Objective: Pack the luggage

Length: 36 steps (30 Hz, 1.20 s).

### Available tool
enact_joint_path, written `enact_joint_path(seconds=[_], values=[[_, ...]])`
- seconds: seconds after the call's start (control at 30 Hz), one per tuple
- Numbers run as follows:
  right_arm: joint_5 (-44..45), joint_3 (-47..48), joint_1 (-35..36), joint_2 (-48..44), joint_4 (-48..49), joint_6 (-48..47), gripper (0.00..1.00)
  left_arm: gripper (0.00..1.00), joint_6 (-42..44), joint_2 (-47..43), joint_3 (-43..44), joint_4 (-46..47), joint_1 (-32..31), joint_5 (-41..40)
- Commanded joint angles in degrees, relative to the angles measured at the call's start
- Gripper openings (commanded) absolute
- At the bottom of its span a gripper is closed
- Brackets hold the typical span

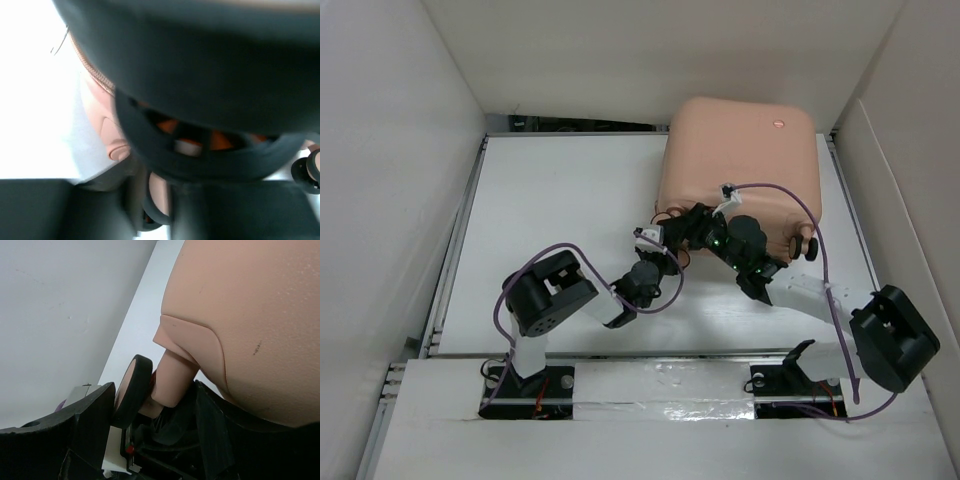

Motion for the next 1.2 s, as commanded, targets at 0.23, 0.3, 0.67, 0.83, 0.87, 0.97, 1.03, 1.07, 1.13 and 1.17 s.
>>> enact_joint_path(seconds=[0.23, 0.3, 0.67, 0.83, 0.87, 0.97, 1.03, 1.07, 1.13, 1.17], values=[[-20.8, -1.1, 4.5, 0.6, 11.5, 2.8, 0.00, 0.00, 3.6, -10.6, -1.8, 42.4, 2.4, -0.3], [-20.1, -1.8, 4.5, 0.7, 12.3, 2.7, 0.00, 0.00, 4.3, -12.0, -3.4, 42.5, 3.1, 0.3], [-20.4, -1.4, 2.7, -2.4, 8.2, -2.3, 0.40, 0.00, 4.6, -17.7, -15.8, 36.6, 3.2, 14.5], [-20.8, 2.9, 3.3, -4.3, -1.5, -7.1, 1.00, 0.17, 2.0, -18.6, -21.4, 36.6, 0.3, 16.4], [-20.1, 3.8, 3.9, -5.0, -3.3, -9.3, 1.00, 0.22, 1.5, -19.0, -22.5, 36.4, -0.2, 16.3], [-15.3, 3.9, 5.8, -8.3, -11.8, -12.5, 1.00, 0.38, 2.1, -19.7, -22.1, 34.6, -4.0, 14.7], [-11.5, 1.6, 6.5, -9.8, -15.3, -14.1, 1.00, 0.41, 6.6, -19.7, -20.2, 31.4, -6.8, 10.9], [-10.8, 0.3, 6.5, -11.8, -15.6, -13.5, 1.00, 0.46, 8.1, -19.5, -17.5, 30.0, -8.3, 8.0], [-9.0, -3.8, 6.5, -14.7, -14.1, -11.9, 1.00, 0.48, 10.1, -18.1, -14.1, 29.8, -8.4, 5.0], [-8.7, -5.0, 6.5, -16.2, -13.2, -11.3, 1.00, 0.48, 10.8, -16.2, -13.3, 31.2, -8.4, 2.2]])
